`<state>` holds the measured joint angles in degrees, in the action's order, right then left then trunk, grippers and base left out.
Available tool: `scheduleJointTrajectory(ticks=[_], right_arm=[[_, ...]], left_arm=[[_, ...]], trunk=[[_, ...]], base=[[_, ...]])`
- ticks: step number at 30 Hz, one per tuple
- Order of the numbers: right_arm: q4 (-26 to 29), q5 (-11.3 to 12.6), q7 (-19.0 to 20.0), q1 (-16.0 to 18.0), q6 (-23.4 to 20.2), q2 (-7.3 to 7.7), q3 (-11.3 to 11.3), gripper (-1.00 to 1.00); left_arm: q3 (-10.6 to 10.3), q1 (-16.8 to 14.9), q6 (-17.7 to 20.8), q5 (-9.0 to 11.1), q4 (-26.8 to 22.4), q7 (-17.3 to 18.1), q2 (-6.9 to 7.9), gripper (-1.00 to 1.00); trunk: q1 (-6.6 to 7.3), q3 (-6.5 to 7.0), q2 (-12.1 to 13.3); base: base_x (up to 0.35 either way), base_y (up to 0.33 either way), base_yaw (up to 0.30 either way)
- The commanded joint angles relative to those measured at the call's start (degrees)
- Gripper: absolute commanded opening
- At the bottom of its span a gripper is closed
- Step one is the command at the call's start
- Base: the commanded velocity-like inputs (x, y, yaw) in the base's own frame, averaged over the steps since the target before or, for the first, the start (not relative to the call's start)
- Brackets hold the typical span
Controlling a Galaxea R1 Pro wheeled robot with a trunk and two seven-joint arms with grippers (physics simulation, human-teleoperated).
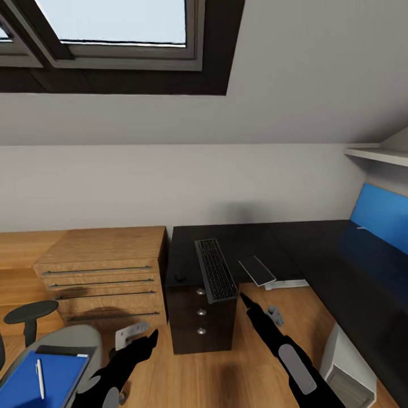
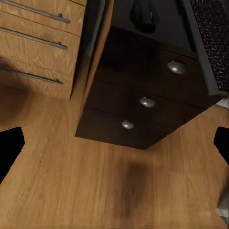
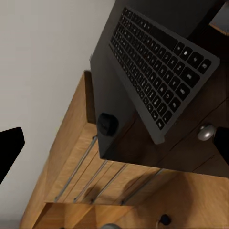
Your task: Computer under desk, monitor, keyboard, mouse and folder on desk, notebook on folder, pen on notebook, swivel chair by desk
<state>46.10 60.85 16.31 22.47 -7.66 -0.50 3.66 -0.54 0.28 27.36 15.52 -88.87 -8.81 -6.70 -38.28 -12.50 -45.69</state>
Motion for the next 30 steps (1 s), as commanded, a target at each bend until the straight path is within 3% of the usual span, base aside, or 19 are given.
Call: scheduleJointTrajectory(ticks=[1, 6, 11, 14, 19, 24, 25, 26, 30], right_arm=[[-0.55, 0.63, 0.22, 0.02, -0.30, -0.10, 0.01, 1.00], [-1.24, 0.21, 0.23, 0.02, 0.02, -0.62, 0.68, 1.00], [-1.95, -1.76, -4.55, 0.03, 0.64, -2.38, 2.34, 1.00], [-2.38, -0.12, -8.30, 0.03, 1.91, -4.65, 1.49, 1.00], [-2.58, 2.80, -9.99, 0.03, 3.54, -5.72, -0.28, 1.00], [-2.59, 3.69, -10.35, 0.03, 3.50, -5.76, -1.31, 1.00], [-2.59, 3.74, -10.41, 0.03, 3.41, -5.26, -1.43, 1.00], [-2.54, 3.97, -10.35, 0.03, 2.83, -3.82, -1.51, 1.00], [-2.57, 4.03, -10.27, 0.07, 0.40, -3.09, -1.57, 1.00]], left_arm=[[-0.20, 0.23, 0.22, 0.54, -0.09, -0.54, 0.01, 1.00], [-0.31, 0.89, 0.15, 0.44, -0.08, -0.58, 0.09, 1.00], [-0.47, 1.01, 0.10, 0.54, -0.03, -0.59, 0.03, 1.00], [-0.50, 1.03, 0.18, 0.59, 0.00, -0.59, 0.02, 1.00], [-0.57, 1.03, 0.23, 0.59, 0.01, -0.59, 0.02, 1.00], [-0.71, 1.11, 0.47, 0.64, -0.02, -0.53, 0.02, 1.00], [-0.79, 1.12, 0.53, 0.65, 0.00, -0.49, 0.02, 1.00], [-0.84, 1.12, 0.57, 0.65, -0.05, -0.44, 0.05, 1.00], [-0.86, 1.12, 1.31, 0.71, -0.09, -0.24, 0.09, 1.00]], trunk=[[-0.24, -0.25, -0.48], [-1.34, -1.15, -2.48], [-2.44, -2.05, -4.49], [-3.09, -2.59, -5.69], [-4.19, -3.49, -7.70], [-5.29, -4.38, -9.70], [-5.51, -4.56, -10.10], [-5.73, -4.74, -10.50], [-6.61, -5.46, -12.11]], base=[[0.000, 0.000, 0.000], [0.000, 0.000, 0.000], [0.000, 0.000, 0.000], [0.000, 0.000, 0.000], [0.000, 0.000, 0.000], [0.000, 0.000, 0.000], [0.000, 0.000, 0.000], [0.000, 0.000, 0.000], [0.000, 0.000, 0.000]])
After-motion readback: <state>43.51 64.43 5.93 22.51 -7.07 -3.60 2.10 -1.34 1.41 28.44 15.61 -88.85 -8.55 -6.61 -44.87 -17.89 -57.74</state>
